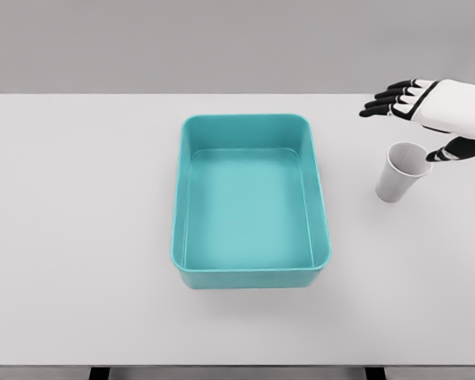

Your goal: Put the paper cup into the basket with your right arm

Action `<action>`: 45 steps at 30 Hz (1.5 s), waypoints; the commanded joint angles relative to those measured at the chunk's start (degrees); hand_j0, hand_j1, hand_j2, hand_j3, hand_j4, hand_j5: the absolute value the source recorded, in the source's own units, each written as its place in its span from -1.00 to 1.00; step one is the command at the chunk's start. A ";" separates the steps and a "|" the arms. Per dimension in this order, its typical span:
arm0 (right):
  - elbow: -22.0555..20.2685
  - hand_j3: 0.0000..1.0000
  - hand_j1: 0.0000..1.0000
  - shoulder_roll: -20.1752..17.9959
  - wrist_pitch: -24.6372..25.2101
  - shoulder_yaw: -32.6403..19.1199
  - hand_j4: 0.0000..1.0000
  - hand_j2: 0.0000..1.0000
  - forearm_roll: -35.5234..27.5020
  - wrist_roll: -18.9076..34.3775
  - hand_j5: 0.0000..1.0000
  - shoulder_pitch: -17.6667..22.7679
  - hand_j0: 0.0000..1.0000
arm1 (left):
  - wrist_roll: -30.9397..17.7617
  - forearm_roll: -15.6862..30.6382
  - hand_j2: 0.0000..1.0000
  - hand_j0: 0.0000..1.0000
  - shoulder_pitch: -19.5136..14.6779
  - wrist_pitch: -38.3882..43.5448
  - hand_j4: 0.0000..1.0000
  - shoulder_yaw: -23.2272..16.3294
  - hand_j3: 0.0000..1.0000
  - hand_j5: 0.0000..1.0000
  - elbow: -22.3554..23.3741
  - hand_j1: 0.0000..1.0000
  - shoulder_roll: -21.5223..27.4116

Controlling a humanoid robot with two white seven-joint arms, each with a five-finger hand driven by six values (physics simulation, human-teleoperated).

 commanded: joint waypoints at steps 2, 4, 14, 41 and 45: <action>-0.09 1.00 1.00 -0.14 0.14 -0.16 1.00 1.00 -0.29 -0.03 1.00 -0.88 1.00 | -0.01 0.00 1.00 1.00 0.00 0.05 1.00 0.00 1.00 1.00 0.01 1.00 0.00; 0.35 1.00 1.00 -0.67 0.57 -0.95 1.00 1.00 -8.18 -0.03 1.00 -2.46 1.00 | -0.01 0.00 1.00 1.00 0.09 0.05 1.00 0.00 1.00 1.00 0.01 1.00 0.00; 20.04 1.00 1.00 -8.49 1.98 13.20 1.00 1.00 -38.61 -0.03 1.00 0.00 1.00 | -0.01 0.00 1.00 1.00 0.09 0.05 1.00 0.00 1.00 1.00 0.01 1.00 0.00; 33.75 1.00 1.00 -0.23 3.39 20.15 1.00 1.00 -33.95 -0.03 1.00 -3.69 1.00 | -0.01 0.00 1.00 1.00 0.00 -0.04 1.00 0.00 1.00 1.00 0.01 1.00 0.00; 33.49 1.00 1.00 0.38 3.39 20.15 1.00 1.00 -33.86 -0.03 1.00 -4.39 1.00 | -0.01 0.00 1.00 1.00 0.09 -0.04 1.00 0.00 1.00 1.00 0.01 1.00 0.00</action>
